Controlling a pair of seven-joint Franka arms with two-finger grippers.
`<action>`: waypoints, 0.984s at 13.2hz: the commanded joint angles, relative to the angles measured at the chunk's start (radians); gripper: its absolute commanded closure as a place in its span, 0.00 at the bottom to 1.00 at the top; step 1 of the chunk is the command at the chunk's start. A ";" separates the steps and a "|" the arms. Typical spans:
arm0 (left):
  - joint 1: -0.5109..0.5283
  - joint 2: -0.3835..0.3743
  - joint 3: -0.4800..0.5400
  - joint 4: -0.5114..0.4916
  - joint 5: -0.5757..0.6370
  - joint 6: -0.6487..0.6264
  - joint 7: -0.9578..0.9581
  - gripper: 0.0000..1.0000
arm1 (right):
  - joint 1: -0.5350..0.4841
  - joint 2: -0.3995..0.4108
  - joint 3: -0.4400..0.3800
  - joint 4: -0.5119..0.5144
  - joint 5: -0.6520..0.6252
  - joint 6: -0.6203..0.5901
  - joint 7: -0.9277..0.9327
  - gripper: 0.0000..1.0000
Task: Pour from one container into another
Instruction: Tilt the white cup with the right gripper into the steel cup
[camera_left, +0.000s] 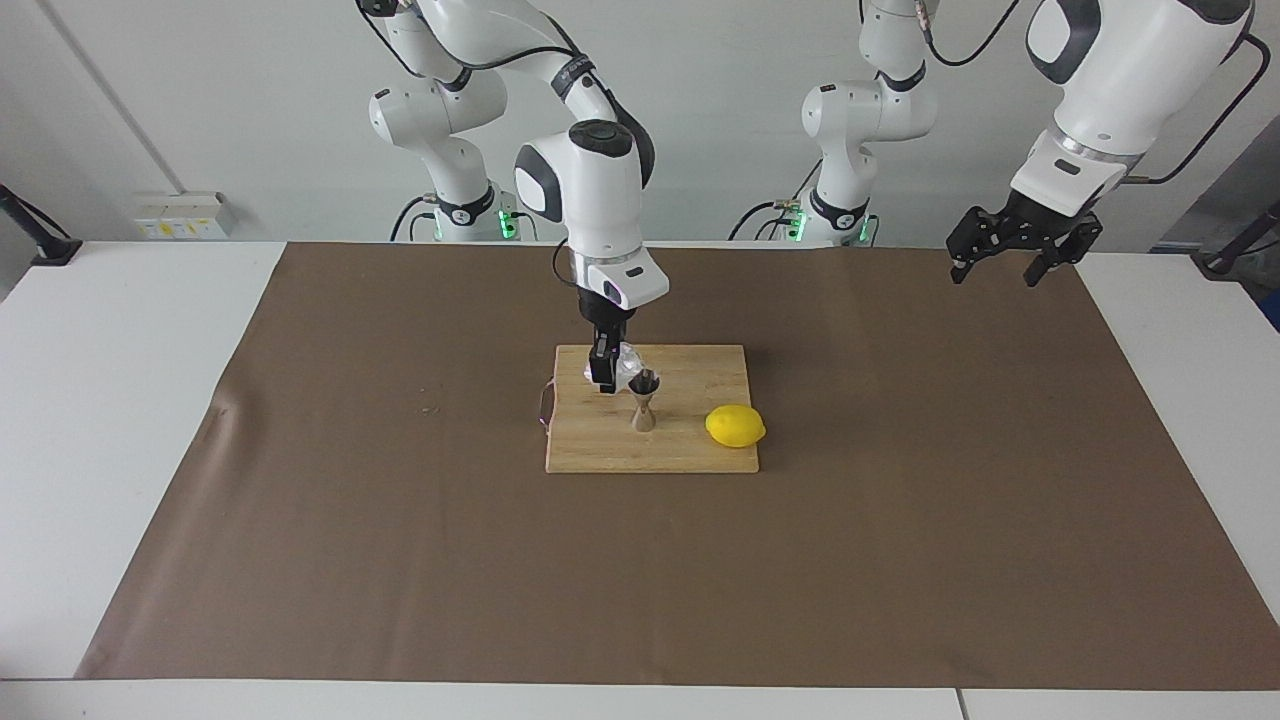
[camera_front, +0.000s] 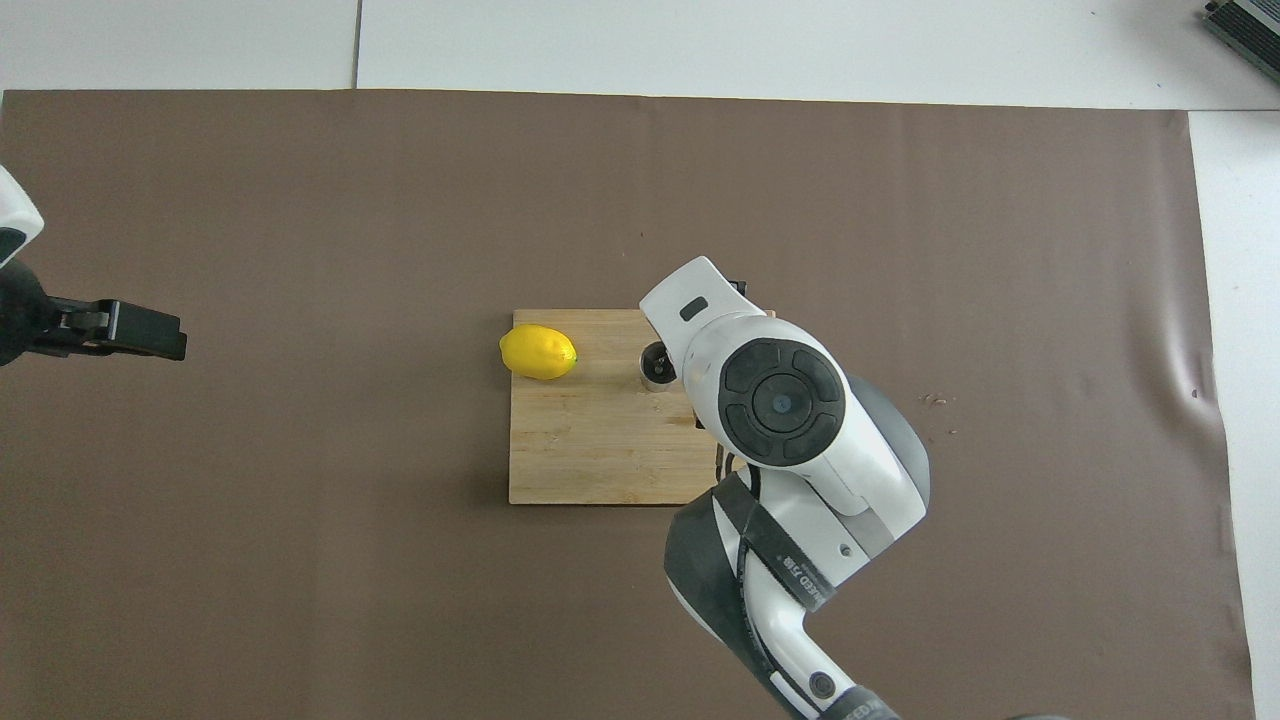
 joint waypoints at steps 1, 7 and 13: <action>0.004 -0.007 -0.004 -0.011 0.017 0.001 -0.011 0.00 | 0.005 0.007 -0.001 0.011 -0.059 0.001 0.022 1.00; 0.004 -0.007 -0.004 -0.011 0.017 0.001 -0.011 0.00 | 0.039 0.020 -0.002 0.011 -0.175 0.009 0.085 1.00; 0.004 -0.007 -0.004 -0.011 0.015 0.001 -0.011 0.00 | 0.060 0.030 -0.002 0.002 -0.329 0.044 0.124 1.00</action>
